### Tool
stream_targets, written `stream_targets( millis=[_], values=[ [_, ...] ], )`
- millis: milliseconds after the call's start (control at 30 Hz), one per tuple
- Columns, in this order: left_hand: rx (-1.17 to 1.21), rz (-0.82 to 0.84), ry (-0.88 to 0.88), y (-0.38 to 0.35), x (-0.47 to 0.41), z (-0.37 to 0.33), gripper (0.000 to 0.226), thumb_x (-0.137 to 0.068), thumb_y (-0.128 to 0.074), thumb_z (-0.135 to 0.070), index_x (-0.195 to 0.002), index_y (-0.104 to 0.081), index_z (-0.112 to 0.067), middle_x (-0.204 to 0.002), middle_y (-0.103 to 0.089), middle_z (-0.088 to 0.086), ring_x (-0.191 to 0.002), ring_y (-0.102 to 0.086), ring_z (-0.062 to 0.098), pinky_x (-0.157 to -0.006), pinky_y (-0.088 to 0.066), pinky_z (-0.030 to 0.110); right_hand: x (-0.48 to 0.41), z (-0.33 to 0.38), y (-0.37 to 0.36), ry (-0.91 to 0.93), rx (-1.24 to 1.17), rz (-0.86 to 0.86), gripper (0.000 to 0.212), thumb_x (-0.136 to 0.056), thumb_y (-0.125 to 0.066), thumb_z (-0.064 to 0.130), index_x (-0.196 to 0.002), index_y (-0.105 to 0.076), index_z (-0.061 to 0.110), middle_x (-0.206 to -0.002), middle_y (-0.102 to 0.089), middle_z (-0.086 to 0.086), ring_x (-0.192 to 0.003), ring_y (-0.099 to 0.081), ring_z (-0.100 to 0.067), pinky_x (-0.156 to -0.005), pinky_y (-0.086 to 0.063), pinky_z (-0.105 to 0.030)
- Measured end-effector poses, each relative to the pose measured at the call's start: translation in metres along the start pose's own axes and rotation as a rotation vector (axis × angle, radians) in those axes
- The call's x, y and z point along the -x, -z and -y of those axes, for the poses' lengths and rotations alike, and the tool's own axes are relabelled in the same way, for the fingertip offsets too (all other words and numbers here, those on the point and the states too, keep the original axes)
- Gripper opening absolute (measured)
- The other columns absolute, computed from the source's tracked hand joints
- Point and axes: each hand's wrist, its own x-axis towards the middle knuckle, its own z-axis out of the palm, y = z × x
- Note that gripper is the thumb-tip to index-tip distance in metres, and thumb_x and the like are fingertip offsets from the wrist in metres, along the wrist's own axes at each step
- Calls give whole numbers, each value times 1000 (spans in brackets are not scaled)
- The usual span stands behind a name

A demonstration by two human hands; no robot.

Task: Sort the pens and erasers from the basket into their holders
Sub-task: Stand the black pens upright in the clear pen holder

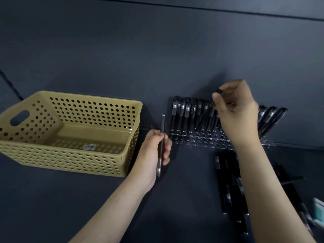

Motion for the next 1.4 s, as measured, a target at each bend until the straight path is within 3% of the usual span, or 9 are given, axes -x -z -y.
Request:
stream_targets(
  millis=[233, 533, 633, 733, 967, 1067, 1233, 1300, 1400],
  values=[
    [-96, 33, -122, 4, 2, 2, 13, -78, -67, -39, -78, -71, -27, -86, -68, -13, -89, -56, 9, -87, -38, 33, 3, -6, -5, 65, 192, 195, 14, -85, -70, 7, -84, -57, 5, -84, -62, -4, -75, -58, -11, -64, -43, -9],
    [-54, -16, -193, -7, 1, -4, 14, -92, -60, -16, -102, -69, -17, -78, -65, -4, -71, -58, 11, -61, -50, 23, -3, 17, 15, -31, 166, 366, 11, -86, -70, 28, -84, -64, 19, -77, -63, 4, -63, -54, -8, -63, -44, -12],
    [38, -63, -232, -21, -2, -10, 12, -93, -58, -10, -103, -63, -13, -75, -65, -3, -70, -63, 11, -64, -54, 25, -7, 28, 34, -213, 201, 691, 17, -85, -66, 44, -90, -64, 27, -83, -69, 8, -75, -66, -13, -74, -56, -32],
    [167, -86, -259, -34, -2, -15, 10, -92, -59, -10, -102, -60, -9, -80, -68, 2, -76, -67, 18, -69, -57, 28, -7, 34, 46, -335, 211, 941, 21, -87, -67, 38, -103, -60, 27, -92, -73, 11, -87, -69, -14, -86, -53, -33],
    [377, -157, -125, -46, -4, -18, 8, -91, -62, -13, -85, -58, -10, -81, -68, 9, -73, -71, 18, -66, -57, 23, -7, 36, 52, -353, 51, 898, 21, -82, -74, 11, -99, -64, 16, -86, -73, 0, -76, -70, -13, -72, -53, -18],
    [301, -112, -119, -43, -4, -16, 9, -94, -59, -13, -93, -64, -6, -88, -73, 12, -82, -72, 21, -71, -58, 24, -8, 27, 45, -299, -4, 664, 11, -84, -71, 6, -92, -65, 11, -80, -71, -10, -69, -68, -17, -72, -56, -25],
    [-423, -18, -248, -26, 2, 1, 17, -93, -57, -10, -98, -71, -18, -86, -75, -4, -87, -68, 5, -81, -54, 22, -20, 4, 46, -257, -368, 70, 13, -93, -62, 6, -88, -68, 16, -74, -66, 6, -65, -62, -9, -68, -54, -26],
    [-782, -27, -457, -17, 3, 11, 19, -91, -58, -16, -103, -72, -22, -95, -72, -13, -95, -62, -3, -84, -46, 14, -21, -3, 49, -235, -363, 2, 12, -93, -61, 6, -91, -68, 16, -74, -67, 9, -67, -63, -9, -67, -53, -23],
    [-1227, -38, -758, -9, -5, 22, 37, -90, -48, -32, -118, -67, -18, -120, -65, -7, -120, -52, 12, -105, -39, 28, -18, -6, 48, -155, -260, 26, 15, -92, -62, 5, -97, -64, 19, -76, -65, 6, -70, -64, -15, -70, -55, -25]
  ],
)
